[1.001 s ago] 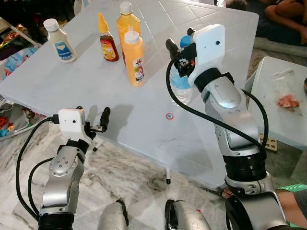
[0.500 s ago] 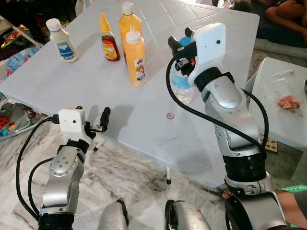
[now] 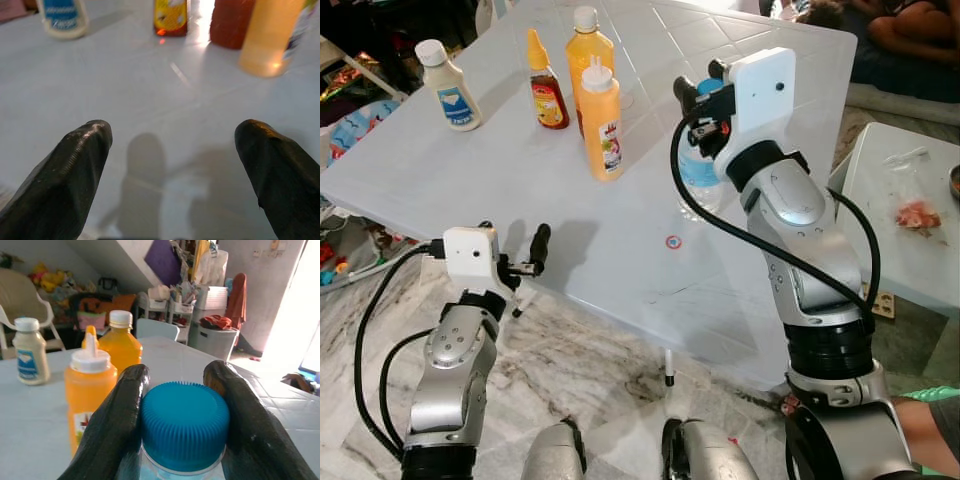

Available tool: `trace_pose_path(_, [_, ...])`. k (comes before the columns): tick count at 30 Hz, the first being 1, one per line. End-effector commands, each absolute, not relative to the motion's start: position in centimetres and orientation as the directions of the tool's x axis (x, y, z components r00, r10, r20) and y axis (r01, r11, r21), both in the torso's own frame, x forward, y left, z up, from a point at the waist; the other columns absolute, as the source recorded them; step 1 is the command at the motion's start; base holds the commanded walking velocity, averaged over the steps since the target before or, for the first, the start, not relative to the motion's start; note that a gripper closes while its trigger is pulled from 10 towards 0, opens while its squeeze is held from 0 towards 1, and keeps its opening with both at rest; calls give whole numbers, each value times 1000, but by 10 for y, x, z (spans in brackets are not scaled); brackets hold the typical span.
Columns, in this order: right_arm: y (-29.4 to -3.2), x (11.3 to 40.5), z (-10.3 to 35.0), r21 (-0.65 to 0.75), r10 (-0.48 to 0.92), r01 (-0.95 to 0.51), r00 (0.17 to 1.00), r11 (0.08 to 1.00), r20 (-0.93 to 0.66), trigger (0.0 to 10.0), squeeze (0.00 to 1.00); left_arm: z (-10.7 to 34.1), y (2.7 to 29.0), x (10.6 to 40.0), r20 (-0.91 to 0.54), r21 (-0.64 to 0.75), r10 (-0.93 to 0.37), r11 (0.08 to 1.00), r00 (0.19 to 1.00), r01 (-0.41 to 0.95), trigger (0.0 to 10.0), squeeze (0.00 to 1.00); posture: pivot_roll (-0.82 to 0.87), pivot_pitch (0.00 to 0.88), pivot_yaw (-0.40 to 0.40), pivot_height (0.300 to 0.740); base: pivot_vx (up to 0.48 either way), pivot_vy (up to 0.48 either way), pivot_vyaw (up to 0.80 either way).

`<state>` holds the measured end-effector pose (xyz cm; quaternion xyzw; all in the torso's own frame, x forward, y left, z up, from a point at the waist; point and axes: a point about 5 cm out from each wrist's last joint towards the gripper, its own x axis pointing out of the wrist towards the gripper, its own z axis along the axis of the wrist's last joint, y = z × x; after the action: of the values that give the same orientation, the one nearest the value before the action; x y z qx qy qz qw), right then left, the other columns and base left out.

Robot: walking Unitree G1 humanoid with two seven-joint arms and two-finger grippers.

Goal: Restocking fridge

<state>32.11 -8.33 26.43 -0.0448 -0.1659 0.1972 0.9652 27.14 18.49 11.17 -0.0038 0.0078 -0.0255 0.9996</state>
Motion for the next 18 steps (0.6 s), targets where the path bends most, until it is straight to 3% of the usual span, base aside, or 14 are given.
trace_pose_path(1, [-79, 313, 262, -98, 430, -423, 838, 901, 334, 0, 0, 101, 186, 267, -62, 1, -21, 1000, 998, 22, 10000, 0, 39, 91, -15, 740, 0, 0, 0])
trace_pose_path(7, [-90, 306, 256, -82, 406, -406, 836, 910, 368, 0, 0, 99, 184, 270, -68, -1, -11, 1000, 998, 10, 10000, 0, 33, 70, -17, 740, 0, 0, 0])
trace_pose_path(8, [-92, 305, 255, -78, 396, -398, 838, 914, 374, 1882, 0, 100, 184, 272, -63, -5, -8, 1000, 998, 8, 10000, 0, 29, 69, -16, 740, 0, 0, 0])
trace_pose_path(10, [-94, 306, 256, -75, 384, -386, 841, 920, 382, 8118, 0, 100, 184, 274, -61, -7, -7, 1000, 998, 6, 10000, 0, 18, 66, -14, 740, 0, 0, 0])
trace_pose_path(11, [-95, 306, 259, -77, 382, -384, 834, 920, 398, 10000, 0, 101, 182, 276, -58, -8, -12, 1000, 998, 11, 10000, 0, 15, 66, -14, 740, -262, 0, 0])
trace_pose_path(18, [-96, 307, 261, -82, 381, -383, 827, 920, 413, 10000, 0, 101, 178, 278, -53, -15, -21, 1000, 998, 20, 10000, 0, 9, 68, -15, 740, -281, 0, 0])
